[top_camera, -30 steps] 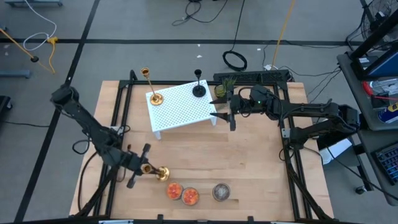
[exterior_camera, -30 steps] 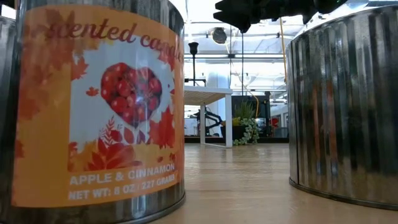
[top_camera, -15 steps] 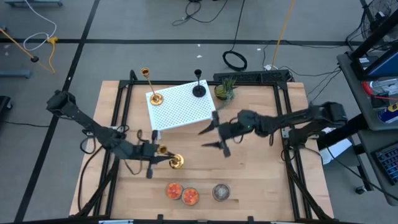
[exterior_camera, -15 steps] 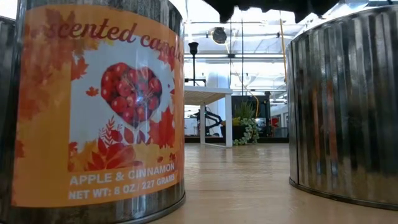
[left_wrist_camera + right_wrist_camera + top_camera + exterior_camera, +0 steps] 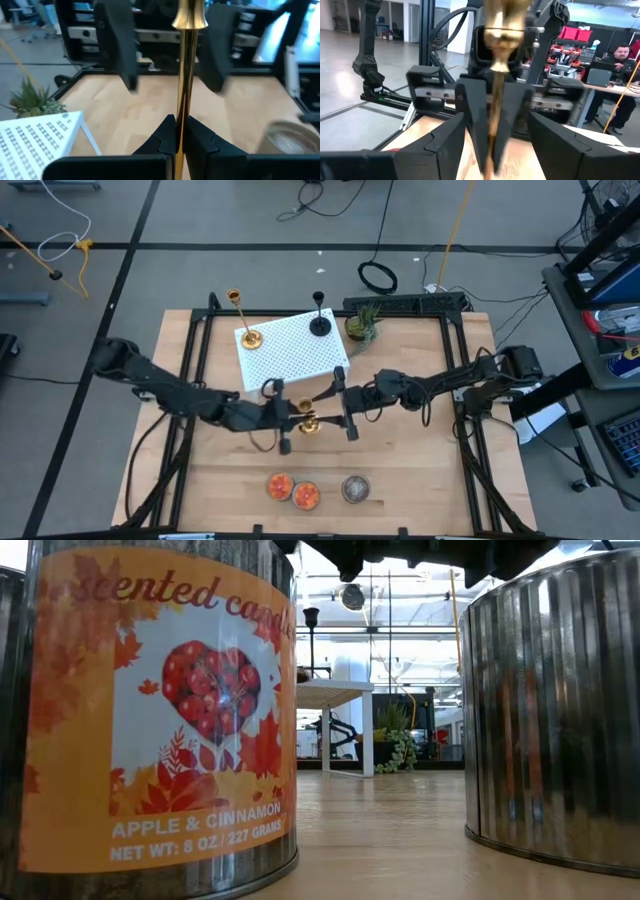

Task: Pick & Place candle stick holders
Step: Put the gold candle holder on the shelf

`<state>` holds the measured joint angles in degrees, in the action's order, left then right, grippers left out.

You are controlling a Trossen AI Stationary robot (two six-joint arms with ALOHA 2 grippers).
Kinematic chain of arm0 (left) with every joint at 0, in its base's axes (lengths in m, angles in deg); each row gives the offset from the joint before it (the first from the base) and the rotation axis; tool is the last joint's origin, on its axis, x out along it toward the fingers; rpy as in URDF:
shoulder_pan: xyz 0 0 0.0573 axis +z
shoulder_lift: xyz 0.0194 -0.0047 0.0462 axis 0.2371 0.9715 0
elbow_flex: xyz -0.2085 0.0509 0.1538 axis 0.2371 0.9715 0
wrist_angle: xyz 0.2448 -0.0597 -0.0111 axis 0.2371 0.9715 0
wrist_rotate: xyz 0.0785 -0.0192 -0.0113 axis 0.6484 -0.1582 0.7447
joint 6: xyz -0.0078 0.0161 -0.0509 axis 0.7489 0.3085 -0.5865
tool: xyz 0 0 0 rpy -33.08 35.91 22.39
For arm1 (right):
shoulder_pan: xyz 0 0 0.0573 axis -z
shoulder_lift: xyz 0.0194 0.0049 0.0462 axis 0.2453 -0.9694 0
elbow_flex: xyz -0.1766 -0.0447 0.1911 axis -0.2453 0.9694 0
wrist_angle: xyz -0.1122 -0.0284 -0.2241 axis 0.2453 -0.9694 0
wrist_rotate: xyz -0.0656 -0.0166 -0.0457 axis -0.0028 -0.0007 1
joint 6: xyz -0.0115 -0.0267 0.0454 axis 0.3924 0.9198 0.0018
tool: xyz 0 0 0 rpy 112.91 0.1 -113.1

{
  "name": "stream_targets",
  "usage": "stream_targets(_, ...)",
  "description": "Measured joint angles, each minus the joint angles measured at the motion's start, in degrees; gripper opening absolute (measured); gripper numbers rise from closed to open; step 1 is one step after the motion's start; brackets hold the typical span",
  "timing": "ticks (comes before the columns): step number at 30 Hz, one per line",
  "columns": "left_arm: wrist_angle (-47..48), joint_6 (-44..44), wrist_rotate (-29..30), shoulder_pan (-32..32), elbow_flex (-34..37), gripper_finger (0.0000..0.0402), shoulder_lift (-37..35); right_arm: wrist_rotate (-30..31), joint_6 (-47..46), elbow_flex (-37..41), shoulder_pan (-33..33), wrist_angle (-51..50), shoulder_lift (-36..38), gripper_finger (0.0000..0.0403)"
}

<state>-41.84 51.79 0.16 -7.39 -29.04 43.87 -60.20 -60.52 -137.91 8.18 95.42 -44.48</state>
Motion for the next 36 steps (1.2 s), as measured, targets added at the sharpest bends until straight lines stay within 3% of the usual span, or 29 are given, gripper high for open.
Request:
stream_targets(9,-0.03,1.85,-0.09,3.20,-5.74,0.0018,6.14,0.31,-0.02,-0.04,0.02,-0.17,0.00,0.0198)
stream_targets(15,3.01,2.47,0.60,2.28,-5.72,0.0019,6.17,0.26,-0.02,-0.04,0.02,-0.28,0.38,0.0102)
stream_targets(20,2.86,2.66,5.73,1.64,-5.72,0.0019,6.13,0.51,0.22,-0.04,0.07,0.27,0.46,0.0015)
stream_targets(27,2.77,2.45,7.50,1.71,-5.67,0.0028,6.15,5.79,0.11,-0.07,0.00,0.34,0.46,0.0014)
stream_targets(36,2.51,2.83,10.64,1.75,-5.67,0.0086,6.07,6.16,-1.76,-0.07,0.02,0.44,0.40,0.0011)
